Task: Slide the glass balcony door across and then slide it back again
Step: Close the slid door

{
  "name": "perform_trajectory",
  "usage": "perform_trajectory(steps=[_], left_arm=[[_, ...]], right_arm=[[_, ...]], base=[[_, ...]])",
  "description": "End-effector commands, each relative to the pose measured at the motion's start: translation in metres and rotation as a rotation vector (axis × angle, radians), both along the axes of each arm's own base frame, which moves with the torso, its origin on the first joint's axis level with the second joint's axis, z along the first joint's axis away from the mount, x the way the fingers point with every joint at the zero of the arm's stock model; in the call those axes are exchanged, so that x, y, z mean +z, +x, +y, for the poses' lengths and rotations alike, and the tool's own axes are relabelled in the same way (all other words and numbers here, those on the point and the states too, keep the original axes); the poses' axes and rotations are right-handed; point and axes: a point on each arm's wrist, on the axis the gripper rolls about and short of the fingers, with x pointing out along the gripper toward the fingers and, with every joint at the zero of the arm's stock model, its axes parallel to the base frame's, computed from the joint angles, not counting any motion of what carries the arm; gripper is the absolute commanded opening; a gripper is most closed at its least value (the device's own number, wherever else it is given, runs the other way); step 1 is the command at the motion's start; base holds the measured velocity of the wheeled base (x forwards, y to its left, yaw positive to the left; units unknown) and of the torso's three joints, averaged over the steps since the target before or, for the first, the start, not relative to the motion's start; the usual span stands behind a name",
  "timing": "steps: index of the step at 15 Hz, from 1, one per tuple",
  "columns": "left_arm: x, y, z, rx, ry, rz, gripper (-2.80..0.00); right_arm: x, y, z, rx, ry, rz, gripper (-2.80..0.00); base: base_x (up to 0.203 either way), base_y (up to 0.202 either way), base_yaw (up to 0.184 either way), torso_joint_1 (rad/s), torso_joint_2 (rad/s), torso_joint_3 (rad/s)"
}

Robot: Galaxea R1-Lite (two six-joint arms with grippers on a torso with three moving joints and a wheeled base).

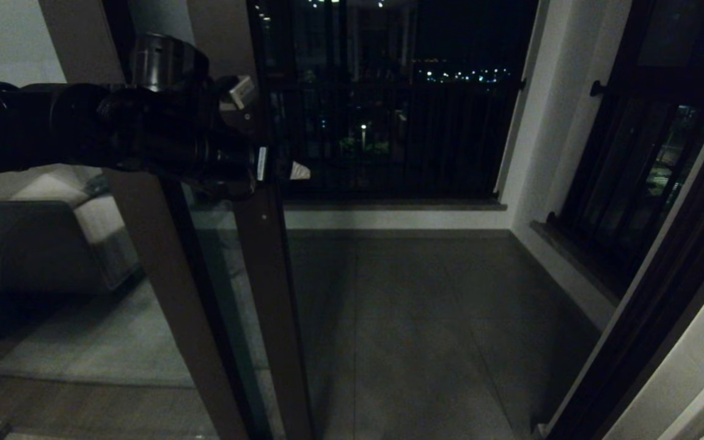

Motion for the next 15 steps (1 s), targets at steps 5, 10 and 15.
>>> perform_trajectory(steps=[5, 10, 15], left_arm=[[-0.002, -0.001, -0.014, -0.035, 0.003, 0.006, 0.00], [-0.004, 0.003, -0.020, -0.041, 0.003, 0.002, 0.00], [-0.005, 0.002, -0.026, -0.059, 0.002, 0.003, 0.00]], right_arm=[[0.000, 0.000, 0.000, -0.002, 0.000, 0.000, -2.80], [0.000, 0.000, 0.000, 0.000, 0.000, 0.000, -2.80], [0.000, 0.000, 0.000, -0.001, 0.000, -0.001, -2.80]], base=[[0.000, 0.000, 0.000, 0.000, 0.00, 0.000], [0.000, 0.000, 0.000, 0.000, 0.00, 0.000], [0.000, 0.000, 0.000, 0.000, 0.00, 0.000]])
